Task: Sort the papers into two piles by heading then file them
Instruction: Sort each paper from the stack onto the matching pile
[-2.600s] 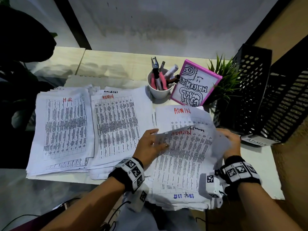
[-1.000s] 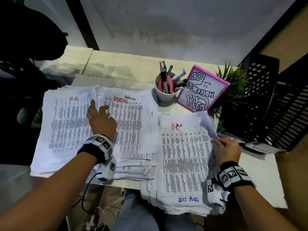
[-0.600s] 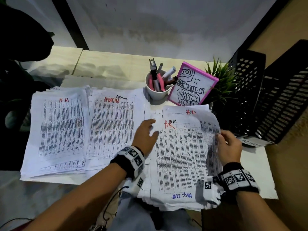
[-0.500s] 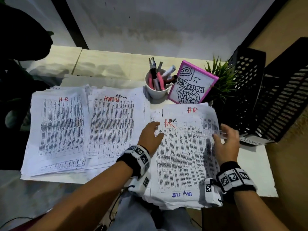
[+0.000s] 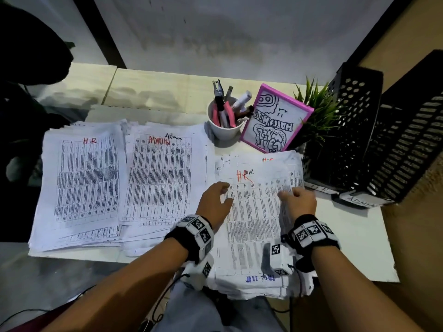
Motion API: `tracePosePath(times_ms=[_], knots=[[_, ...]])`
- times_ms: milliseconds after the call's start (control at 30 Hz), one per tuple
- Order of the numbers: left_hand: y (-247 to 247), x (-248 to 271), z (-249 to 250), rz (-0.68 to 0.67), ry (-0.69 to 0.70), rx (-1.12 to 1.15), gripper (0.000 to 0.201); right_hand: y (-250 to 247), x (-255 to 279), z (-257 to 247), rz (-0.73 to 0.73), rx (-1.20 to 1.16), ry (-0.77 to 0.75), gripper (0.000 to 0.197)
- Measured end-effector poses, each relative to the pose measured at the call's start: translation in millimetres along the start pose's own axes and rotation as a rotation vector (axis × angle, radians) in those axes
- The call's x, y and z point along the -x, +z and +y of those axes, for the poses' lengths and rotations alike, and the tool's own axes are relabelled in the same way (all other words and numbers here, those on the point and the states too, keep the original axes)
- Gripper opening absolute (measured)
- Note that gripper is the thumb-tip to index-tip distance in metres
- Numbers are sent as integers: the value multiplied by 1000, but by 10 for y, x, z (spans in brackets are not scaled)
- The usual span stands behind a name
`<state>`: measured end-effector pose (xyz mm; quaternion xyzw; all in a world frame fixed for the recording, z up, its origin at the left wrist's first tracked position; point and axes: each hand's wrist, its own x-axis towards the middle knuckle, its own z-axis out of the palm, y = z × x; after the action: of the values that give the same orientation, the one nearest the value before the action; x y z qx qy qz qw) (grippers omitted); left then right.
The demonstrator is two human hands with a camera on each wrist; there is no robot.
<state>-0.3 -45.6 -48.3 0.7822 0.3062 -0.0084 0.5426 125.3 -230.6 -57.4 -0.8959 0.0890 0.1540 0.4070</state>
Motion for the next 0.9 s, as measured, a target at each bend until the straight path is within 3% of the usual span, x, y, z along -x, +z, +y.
tracePosePath(times_ms=[100, 167, 267, 333, 433, 500, 567, 633, 733, 900], knots=[[-38, -25, 44, 82, 18, 94, 44, -190, -9, 27, 0, -191, -21, 20], [-72, -65, 108, 98, 4, 105, 60, -325, 34, 23, -36, -332, -36, 15], [-98, -107, 237, 2, -61, 323, 81, -474, 151, -42, -160, -618, 7, 14], [-94, -105, 284, -93, -102, 620, 70, -518, 197, -15, -247, -686, 25, 27], [-117, -67, 283, -101, -63, 614, 43, -562, 199, 62, -268, -660, -25, 42], [-165, -17, 241, -113, -13, 507, 30, -565, 118, 99, -172, -658, 53, 48], [-212, 29, 137, -150, 98, 307, 29, -512, -41, 175, 8, -606, 154, 39], [-239, 69, 27, -175, 170, 221, 22, -431, -153, 259, 157, -513, 183, 14], [-254, 109, -78, -175, 219, 209, 25, -321, -220, 279, 122, -231, 141, 17], [-249, 161, -67, -120, 227, 252, 41, -230, -248, 254, 65, -216, 104, 23]])
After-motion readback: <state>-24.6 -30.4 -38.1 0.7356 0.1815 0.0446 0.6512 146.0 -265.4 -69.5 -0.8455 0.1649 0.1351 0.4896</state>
